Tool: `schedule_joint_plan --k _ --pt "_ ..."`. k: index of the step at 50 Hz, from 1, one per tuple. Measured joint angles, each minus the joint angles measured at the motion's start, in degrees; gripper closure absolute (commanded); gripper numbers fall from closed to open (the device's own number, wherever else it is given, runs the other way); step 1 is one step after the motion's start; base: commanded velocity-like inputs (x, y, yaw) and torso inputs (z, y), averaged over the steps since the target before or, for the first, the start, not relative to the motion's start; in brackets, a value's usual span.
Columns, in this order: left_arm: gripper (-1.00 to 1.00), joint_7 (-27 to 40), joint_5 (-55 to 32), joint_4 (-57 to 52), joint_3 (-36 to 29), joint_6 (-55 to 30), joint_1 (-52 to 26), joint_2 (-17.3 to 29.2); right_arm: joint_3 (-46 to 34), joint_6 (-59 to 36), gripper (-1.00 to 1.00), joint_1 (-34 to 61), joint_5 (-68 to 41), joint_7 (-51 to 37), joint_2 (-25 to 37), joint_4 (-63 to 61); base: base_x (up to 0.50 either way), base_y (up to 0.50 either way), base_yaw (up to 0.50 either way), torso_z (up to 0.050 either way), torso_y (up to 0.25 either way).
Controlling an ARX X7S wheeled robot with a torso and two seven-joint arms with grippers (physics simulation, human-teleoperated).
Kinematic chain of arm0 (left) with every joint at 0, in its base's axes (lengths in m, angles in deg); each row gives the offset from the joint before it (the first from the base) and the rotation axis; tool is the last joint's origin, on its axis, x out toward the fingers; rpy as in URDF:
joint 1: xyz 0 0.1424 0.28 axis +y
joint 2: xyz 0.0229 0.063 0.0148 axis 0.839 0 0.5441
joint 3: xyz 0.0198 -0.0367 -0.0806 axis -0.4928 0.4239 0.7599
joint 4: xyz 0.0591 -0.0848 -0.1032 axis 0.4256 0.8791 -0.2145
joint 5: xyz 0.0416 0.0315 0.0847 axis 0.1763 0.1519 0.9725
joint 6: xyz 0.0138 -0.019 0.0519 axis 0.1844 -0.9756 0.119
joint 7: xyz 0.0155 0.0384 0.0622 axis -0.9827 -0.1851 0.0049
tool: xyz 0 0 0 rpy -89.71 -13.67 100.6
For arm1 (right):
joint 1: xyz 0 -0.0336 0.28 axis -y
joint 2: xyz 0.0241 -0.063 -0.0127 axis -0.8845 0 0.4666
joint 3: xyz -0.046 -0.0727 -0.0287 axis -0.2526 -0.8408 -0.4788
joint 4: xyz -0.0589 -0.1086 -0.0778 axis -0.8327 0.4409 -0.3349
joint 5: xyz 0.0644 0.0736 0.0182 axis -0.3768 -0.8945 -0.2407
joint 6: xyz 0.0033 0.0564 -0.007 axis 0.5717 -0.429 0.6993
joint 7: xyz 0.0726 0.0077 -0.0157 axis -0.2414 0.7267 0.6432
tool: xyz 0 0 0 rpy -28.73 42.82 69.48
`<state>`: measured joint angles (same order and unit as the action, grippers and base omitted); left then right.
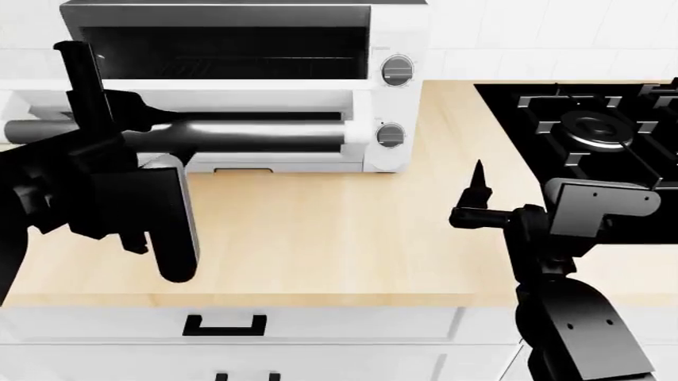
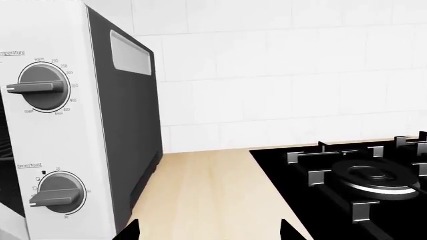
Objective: Open the toaster oven door.
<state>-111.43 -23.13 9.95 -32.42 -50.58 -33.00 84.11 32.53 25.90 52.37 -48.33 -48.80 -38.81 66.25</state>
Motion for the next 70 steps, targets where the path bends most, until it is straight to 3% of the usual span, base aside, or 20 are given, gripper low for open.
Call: schedule_joint_plan --k 48,70 --pt "1.0 4.8 -8.32 -11.27 -1.06 -6.86 13.3 7.49 -0.46 0.74 -1.0 -0.4 -0.87 -0.52 0.33 0.08 0.0 0.0 0.0 0.0 0.0" --pt "1.0 10.36 -6.26 -12.9 -0.96 -6.28 19.93 8.8 -0.77 0.9 -1.0 -0.44 -1.11 -0.8 0.46 0.01 0.0 0.0 0.0 0.0 0.0"
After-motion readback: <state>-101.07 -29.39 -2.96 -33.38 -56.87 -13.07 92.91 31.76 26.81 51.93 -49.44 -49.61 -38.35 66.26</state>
